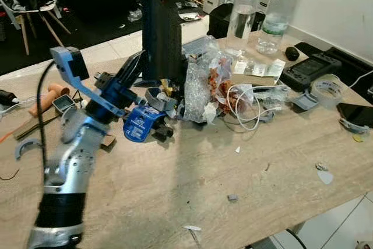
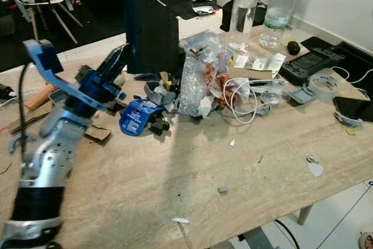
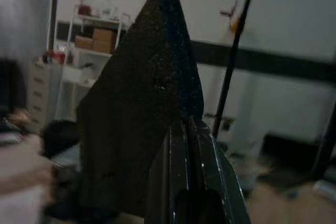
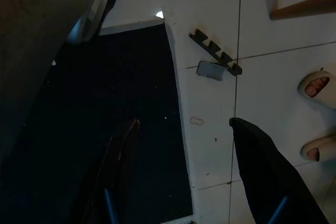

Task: Picking trash to rubbish bin

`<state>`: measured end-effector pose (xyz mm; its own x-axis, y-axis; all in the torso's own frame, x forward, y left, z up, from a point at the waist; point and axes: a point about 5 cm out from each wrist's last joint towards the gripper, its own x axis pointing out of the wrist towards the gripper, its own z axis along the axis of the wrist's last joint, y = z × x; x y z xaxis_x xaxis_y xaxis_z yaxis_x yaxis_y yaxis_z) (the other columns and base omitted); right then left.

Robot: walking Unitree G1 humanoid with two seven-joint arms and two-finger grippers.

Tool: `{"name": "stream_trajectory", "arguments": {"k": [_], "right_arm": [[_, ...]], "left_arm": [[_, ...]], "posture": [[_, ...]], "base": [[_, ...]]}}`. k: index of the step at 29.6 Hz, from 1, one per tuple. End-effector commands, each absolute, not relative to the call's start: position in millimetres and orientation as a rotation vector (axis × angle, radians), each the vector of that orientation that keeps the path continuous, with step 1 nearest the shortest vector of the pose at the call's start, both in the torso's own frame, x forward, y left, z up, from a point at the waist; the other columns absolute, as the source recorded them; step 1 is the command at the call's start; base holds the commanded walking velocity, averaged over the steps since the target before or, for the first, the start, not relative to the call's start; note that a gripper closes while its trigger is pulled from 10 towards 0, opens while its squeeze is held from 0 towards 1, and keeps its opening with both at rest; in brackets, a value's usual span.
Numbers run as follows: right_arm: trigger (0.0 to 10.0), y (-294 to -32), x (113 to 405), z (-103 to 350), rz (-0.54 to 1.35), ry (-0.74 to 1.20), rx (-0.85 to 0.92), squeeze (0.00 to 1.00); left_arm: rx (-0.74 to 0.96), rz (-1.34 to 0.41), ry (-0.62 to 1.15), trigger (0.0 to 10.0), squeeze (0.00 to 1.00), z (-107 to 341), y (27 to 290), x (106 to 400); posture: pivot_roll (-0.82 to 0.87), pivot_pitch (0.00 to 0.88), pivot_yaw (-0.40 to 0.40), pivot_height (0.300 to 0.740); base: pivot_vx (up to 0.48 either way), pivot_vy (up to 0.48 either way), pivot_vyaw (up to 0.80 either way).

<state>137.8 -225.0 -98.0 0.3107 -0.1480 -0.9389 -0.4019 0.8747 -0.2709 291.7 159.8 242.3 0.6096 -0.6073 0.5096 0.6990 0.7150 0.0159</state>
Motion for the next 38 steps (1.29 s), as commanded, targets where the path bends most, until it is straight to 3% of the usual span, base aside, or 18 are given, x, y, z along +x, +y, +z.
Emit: {"name": "stream_trajectory", "arguments": {"k": [1,7,9,13,14,15,16,17,20,28,35,36,37,38], "right_arm": [[10.0,-222.4,137.2,-98.8,0.199,1.261,-0.521,0.00],[10.0,-222.0,138.2,-98.5,0.207,1.259,-0.527,0.00],[10.0,-222.4,138.4,-98.4,0.209,1.259,-0.530,0.00],[10.0,-223.8,138.9,-97.9,0.208,1.257,-0.532,0.00],[10.0,-224.4,139.0,-97.7,0.207,1.257,-0.532,0.00],[10.0,-224.9,138.9,-97.6,0.206,1.258,-0.531,0.00],[10.0,-224.9,138.9,-97.6,0.206,1.258,-0.531,0.00],[10.0,-225.5,138.7,-97.6,0.203,1.258,-0.529,0.00],[10.0,-226.4,137.8,-97.7,0.197,1.260,-0.523,0.00],[10.0,-221.2,133.7,-100.2,0.198,1.264,-0.514,0.00],[10.0,-222.2,132.7,-100.3,0.193,1.266,-0.512,0.00],[10.0,-223.8,133.1,-99.8,0.192,1.266,-0.515,0.00],[10.0,-223.8,133.1,-99.8,0.192,1.266,-0.515,0.00],[10.0,-225.4,133.5,-99.4,0.191,1.267,-0.518,0.00]], "left_arm": [[0.032,-0.791,-0.479,10.0,0.00,234.2,150.3,287.7],[0.218,-0.832,-0.474,10.0,0.00,228.9,118.9,284.5],[0.360,-0.898,-0.416,10.0,0.00,210.1,100.5,280.8],[0.453,-0.993,-0.336,10.0,0.02,184.3,85.0,274.9],[0.487,-1.008,-0.313,10.0,0.57,176.9,82.3,274.2],[0.520,-1.016,-0.290,10.0,0.72,170.8,81.1,274.2],[0.520,-1.016,-0.290,10.0,0.72,170.8,81.1,274.2],[0.576,-1.018,-0.263,10.0,1.00,163.2,81.0,274.9],[0.672,-0.991,-0.232,10.0,1.00,152.9,83.3,278.9],[0.724,-0.898,-0.261,10.0,1.00,151.6,85.0,285.8],[0.515,-0.985,-0.210,10.0,0.97,147.0,87.3,270.7],[0.460,-0.983,-0.208,10.0,0.70,149.2,95.4,267.5],[0.460,-0.983,-0.208,10.0,0.70,149.2,95.4,267.5],[0.422,-0.978,-0.196,10.0,0.23,150.8,107.5,264.7]], "posture": [[-0.08,0.052,0.034,0.740],[-0.07,0.050,0.033,0.740],[-0.07,0.050,0.032,0.740],[-0.07,0.050,0.032,0.740],[-0.07,0.050,0.032,0.740],[-0.07,0.050,0.032,0.740],[-0.07,0.050,0.032,0.740],[-0.07,0.050,0.032,0.740],[-0.07,0.054,0.036,0.740],[-0.07,0.057,0.041,0.740],[-0.08,0.060,0.040,0.740],[-0.08,0.061,0.040,0.740],[-0.08,0.061,0.040,0.740],[-0.07,0.064,0.039,0.740]], "base": [[0.000,0.000,0.00],[0.000,0.000,0.00],[0.000,0.000,0.00],[0.000,0.000,0.00],[0.000,0.000,0.00],[0.000,0.000,0.00],[0.000,0.000,0.00],[0.000,0.000,0.00],[0.000,0.000,0.00],[0.000,0.000,0.00],[0.000,0.000,0.00],[0.000,0.000,0.00],[0.000,0.000,0.00],[0.000,0.000,0.00]]}}
